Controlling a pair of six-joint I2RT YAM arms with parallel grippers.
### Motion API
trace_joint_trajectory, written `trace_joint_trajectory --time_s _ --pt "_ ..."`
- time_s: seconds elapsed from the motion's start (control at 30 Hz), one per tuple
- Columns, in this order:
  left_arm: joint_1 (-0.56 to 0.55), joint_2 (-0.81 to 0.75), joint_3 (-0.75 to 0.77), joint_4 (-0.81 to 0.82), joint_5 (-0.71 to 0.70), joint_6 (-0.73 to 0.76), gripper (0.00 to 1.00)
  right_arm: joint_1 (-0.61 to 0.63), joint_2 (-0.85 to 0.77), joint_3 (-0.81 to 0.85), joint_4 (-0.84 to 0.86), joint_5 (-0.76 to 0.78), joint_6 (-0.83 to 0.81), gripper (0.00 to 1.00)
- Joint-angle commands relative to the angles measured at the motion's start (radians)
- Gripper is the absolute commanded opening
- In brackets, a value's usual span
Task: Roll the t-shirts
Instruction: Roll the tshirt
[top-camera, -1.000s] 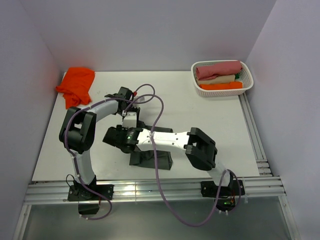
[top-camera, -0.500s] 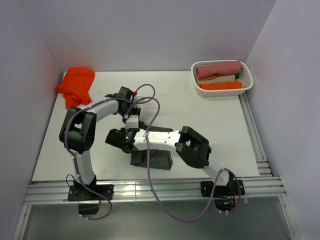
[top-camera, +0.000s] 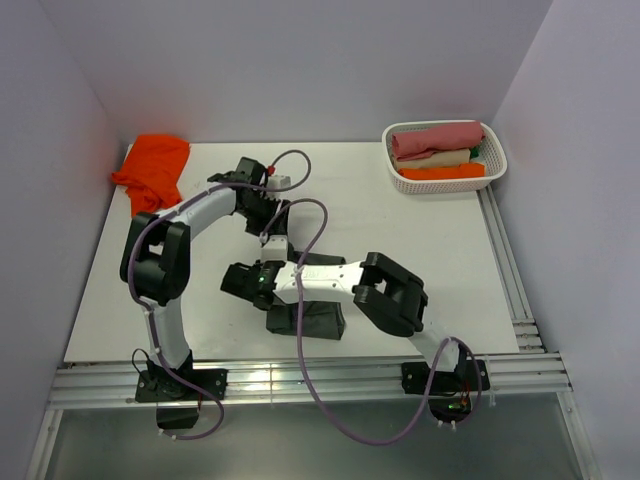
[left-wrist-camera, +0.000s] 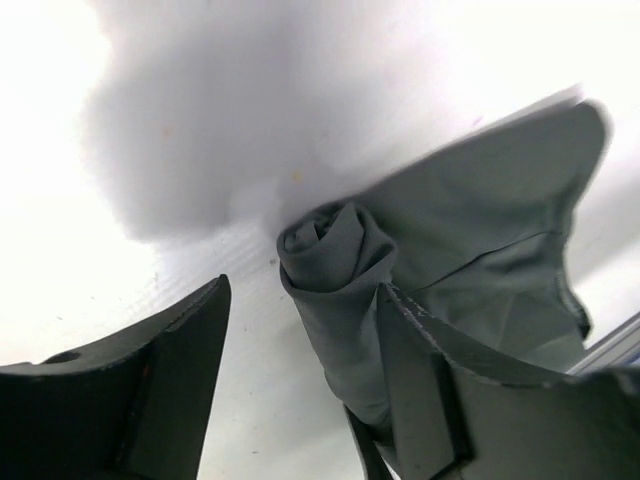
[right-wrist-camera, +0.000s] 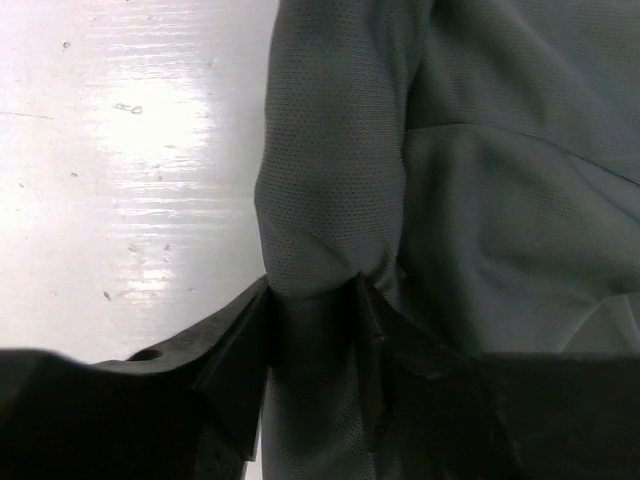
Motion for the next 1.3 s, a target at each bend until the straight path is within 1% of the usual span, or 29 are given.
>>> trace_joint_trajectory --time_s 0.0,0.03,0.07,0.1,0.13,0.17,0.2,0.23,0.27,0.3,0.33,0.43,0.5,0.53,0.63,0.67,0.73,0.8,0.87,0.93,0.97,1.0,1.03,1.07,1.1,1.13,1.2,1.23,1.27 --pt "0.028 -0.004 0.097 -0.030 0.063 -0.007 0.67 0.002 -0.041 -0.112 0.070 -0.083 0.041 0.40" --pt "0.045 -0.004 0.109 -0.037 0.089 -0.007 0.68 0.000 -0.058 -0.169 0.102 -0.088 0.038 0.39" --pt "0.054 -0.005 0.129 -0.050 0.103 -0.007 0.68 -0.003 -0.078 -0.200 0.176 -0.099 0.035 0.36" --pt "0.063 -0.008 0.135 -0.056 0.116 -0.004 0.69 -0.006 -0.127 -0.237 0.228 -0.108 0.026 0.35" --pt "0.085 -0.010 0.138 -0.059 0.138 -0.001 0.69 -0.009 -0.153 -0.327 0.288 -0.119 0.012 0.34" --pt "0.095 -0.020 0.138 -0.064 0.167 0.004 0.69 -0.015 -0.214 -0.378 0.430 -0.155 0.004 0.32" --pt "0.106 -0.024 0.134 -0.068 0.187 0.007 0.69 -0.021 -0.244 -0.433 0.510 -0.181 -0.008 0.31" --pt "0.125 -0.033 0.127 -0.068 0.204 0.012 0.69 -0.029 -0.271 -0.546 0.600 -0.212 -0.013 0.30" --pt "0.134 -0.039 0.111 -0.070 0.230 0.019 0.69 -0.052 -0.316 -0.601 0.767 -0.282 -0.011 0.28" --pt "0.148 -0.045 0.100 -0.067 0.241 0.025 0.69 -0.066 -0.330 -0.651 0.870 -0.315 -0.003 0.27" --pt "0.152 -0.060 0.071 -0.062 0.250 0.033 0.69 -0.078 -0.341 -0.736 1.029 -0.350 0.000 0.27" --pt "0.166 -0.086 0.023 -0.050 0.274 0.058 0.70 -0.119 -0.339 -0.833 1.251 -0.439 0.021 0.26" --pt "0.175 -0.097 -0.027 -0.038 0.291 0.059 0.70 -0.141 -0.312 -0.852 1.325 -0.481 0.033 0.26" --pt "0.178 -0.105 -0.044 -0.033 0.294 0.093 0.70 -0.147 -0.301 -0.869 1.359 -0.493 0.041 0.25" --pt "0.181 -0.113 -0.125 0.001 0.308 0.105 0.70 -0.175 -0.240 -0.892 1.542 -0.557 0.070 0.25" --pt "0.183 -0.110 -0.136 0.005 0.316 0.110 0.71 -0.181 -0.209 -0.892 1.572 -0.570 0.079 0.24" --pt "0.185 -0.094 -0.156 0.016 0.324 0.111 0.71 -0.196 -0.181 -0.887 1.612 -0.591 0.098 0.24" --pt "0.185 -0.084 -0.169 0.031 0.308 0.099 0.70 -0.199 -0.163 -0.883 1.609 -0.588 0.107 0.23" --pt "0.185 -0.068 -0.184 0.053 0.270 0.088 0.69 -0.199 -0.164 -0.878 1.577 -0.574 0.110 0.23" --pt "0.185 -0.051 -0.184 0.064 0.255 0.081 0.64 -0.201 -0.170 -0.867 1.524 -0.565 0.098 0.23" --pt "0.185 -0.044 -0.179 0.062 0.241 0.078 0.60 -0.201 -0.180 -0.861 1.502 -0.555 0.093 0.24" --pt "0.182 -0.034 -0.175 0.056 0.235 0.078 0.51 -0.201 -0.184 -0.851 1.476 -0.550 0.086 0.25" --pt "0.181 -0.024 -0.169 0.055 0.224 0.078 0.46 -0.201 -0.198 -0.847 1.433 -0.541 0.079 0.28" --pt "0.180 -0.021 -0.167 0.058 0.216 0.078 0.37 -0.198 -0.206 -0.844 1.417 -0.532 0.072 0.31" --pt "0.175 -0.021 -0.167 0.059 0.206 0.079 0.35 -0.198 -0.215 -0.838 1.399 -0.524 0.069 0.34" --pt "0.172 -0.025 -0.167 0.061 0.192 0.041 0.33 -0.198 -0.233 -0.831 1.346 -0.513 0.064 0.41" --pt "0.160 -0.034 -0.166 0.061 0.158 0.036 0.26 -0.189 -0.250 -0.797 1.274 -0.475 0.043 0.48" --pt "0.155 -0.037 -0.166 0.059 0.147 0.033 0.24 -0.182 -0.267 -0.780 1.187 -0.459 0.037 0.52" --pt "0.151 -0.040 -0.164 0.059 0.123 0.030 0.19 -0.170 -0.275 -0.763 1.143 -0.444 0.021 0.53"
